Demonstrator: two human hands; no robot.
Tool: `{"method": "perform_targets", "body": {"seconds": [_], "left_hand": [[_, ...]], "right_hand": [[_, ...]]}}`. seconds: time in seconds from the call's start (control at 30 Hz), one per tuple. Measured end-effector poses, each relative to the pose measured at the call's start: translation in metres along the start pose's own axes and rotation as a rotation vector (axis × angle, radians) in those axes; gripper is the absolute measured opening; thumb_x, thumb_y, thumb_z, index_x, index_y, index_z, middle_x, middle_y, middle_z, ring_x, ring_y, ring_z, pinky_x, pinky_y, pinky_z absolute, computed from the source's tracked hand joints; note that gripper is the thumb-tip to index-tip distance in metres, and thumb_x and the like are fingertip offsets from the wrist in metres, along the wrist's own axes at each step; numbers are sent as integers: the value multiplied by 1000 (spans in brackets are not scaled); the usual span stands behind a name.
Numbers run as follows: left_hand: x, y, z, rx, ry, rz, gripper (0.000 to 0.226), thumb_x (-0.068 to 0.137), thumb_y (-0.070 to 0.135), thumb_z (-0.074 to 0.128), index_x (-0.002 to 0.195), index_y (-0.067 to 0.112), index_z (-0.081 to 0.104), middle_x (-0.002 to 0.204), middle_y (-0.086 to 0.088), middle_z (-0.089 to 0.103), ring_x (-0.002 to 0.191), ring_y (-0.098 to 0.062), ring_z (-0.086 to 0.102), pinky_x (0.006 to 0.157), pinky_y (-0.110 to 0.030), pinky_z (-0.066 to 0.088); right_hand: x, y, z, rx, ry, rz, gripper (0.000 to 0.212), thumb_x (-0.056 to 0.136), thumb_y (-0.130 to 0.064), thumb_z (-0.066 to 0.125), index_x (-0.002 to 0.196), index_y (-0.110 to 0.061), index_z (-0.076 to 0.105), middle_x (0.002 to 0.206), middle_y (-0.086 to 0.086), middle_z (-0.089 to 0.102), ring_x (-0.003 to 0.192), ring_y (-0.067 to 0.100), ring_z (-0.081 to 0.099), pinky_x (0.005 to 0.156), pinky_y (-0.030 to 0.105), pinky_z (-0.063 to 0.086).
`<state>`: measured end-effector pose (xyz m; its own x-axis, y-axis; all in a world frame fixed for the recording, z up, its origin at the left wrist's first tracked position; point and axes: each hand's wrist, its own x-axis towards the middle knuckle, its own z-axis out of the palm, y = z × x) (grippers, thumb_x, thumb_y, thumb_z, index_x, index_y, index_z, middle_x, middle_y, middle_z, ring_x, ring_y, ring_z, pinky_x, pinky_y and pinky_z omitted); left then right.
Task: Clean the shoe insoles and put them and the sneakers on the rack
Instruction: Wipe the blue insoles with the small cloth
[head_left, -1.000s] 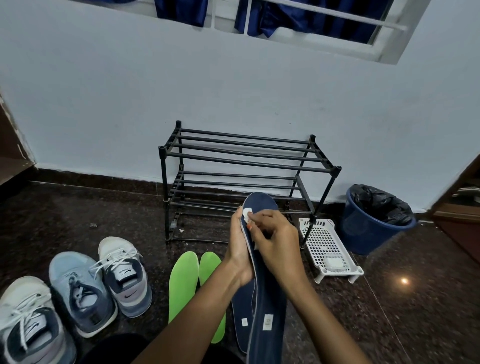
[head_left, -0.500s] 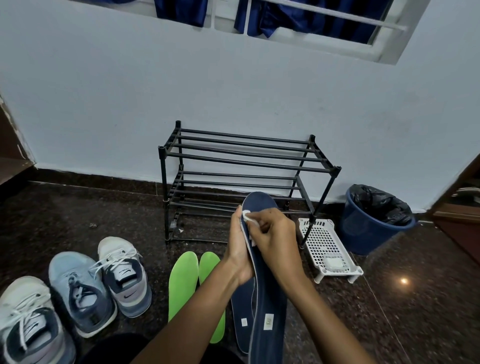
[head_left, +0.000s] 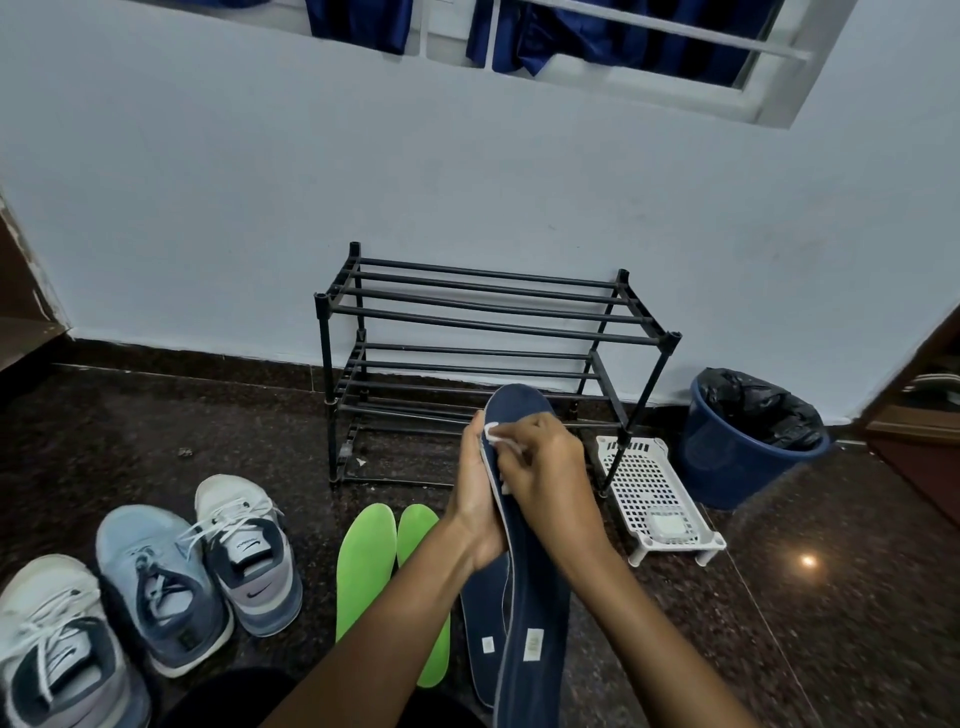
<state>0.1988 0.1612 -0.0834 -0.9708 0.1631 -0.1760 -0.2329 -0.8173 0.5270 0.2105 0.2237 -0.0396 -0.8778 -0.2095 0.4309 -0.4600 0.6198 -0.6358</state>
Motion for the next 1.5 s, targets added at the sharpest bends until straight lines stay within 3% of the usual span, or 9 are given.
{"method": "perform_targets", "body": {"seconds": [0.1,0.3,0.47,0.63,0.83,0.97,1.1,1.3,1.5], "left_hand": [[0,1,0,21,15,-10,102,56,60,72,134,0,46,122,-12,40,113,-28,39,102,-42,30],[-3,1,2,5,-22,-9,48,90,48,43,115,10,57,98,-9,59,91,-20,58,80,-29,45],[-1,3,-1,48,7,-23,59,89,53,44,124,6,54,111,-9,51,106,-18,50,91,-25,41],[4,0,-3,3,24,-15,98,64,61,65,136,-2,43,126,-15,47,118,-29,44,115,-45,23],[2,1,-5,52,-13,-18,55,90,54,38,110,10,64,93,-8,67,85,-19,65,70,-26,54],[0,6,-3,36,37,-7,77,83,58,45,132,-1,50,117,-14,56,114,-28,53,109,-42,36],[6,7,-7,36,45,-28,80,85,62,35,128,-2,55,117,-17,61,119,-32,53,113,-47,29],[0,6,-3,119,-2,-35,55,89,54,37,95,8,67,80,-8,69,70,-19,67,63,-24,55],[0,13,-6,64,32,-37,79,86,64,33,120,-3,60,107,-17,62,99,-28,59,107,-45,37]], "right_hand": [[-2,1,0,-2,-15,11,20,87,0,53,101,-4,68,93,7,53,85,16,53,81,24,43],[10,-4,-1,77,120,59,19,89,2,50,97,-3,66,90,2,47,79,6,48,67,4,35],[4,-7,0,135,61,36,18,89,2,51,100,1,65,88,3,50,77,0,51,76,13,43],[-5,3,2,69,-19,18,18,86,0,56,99,-2,67,95,11,56,84,13,54,85,17,41],[8,16,2,-31,155,-24,16,86,-3,58,95,-9,69,87,1,54,82,17,54,69,17,43],[-1,9,8,26,120,-52,18,80,6,60,88,-6,71,83,-3,56,79,11,55,75,8,39],[-11,10,6,46,82,-60,19,77,7,63,88,-6,72,82,-4,56,78,7,54,77,1,34],[2,18,0,34,130,2,16,83,1,61,91,-8,71,85,1,57,80,15,57,70,4,38],[-14,11,7,70,85,-58,17,77,6,64,87,-6,72,84,-2,60,77,2,53,75,-1,34]]}}
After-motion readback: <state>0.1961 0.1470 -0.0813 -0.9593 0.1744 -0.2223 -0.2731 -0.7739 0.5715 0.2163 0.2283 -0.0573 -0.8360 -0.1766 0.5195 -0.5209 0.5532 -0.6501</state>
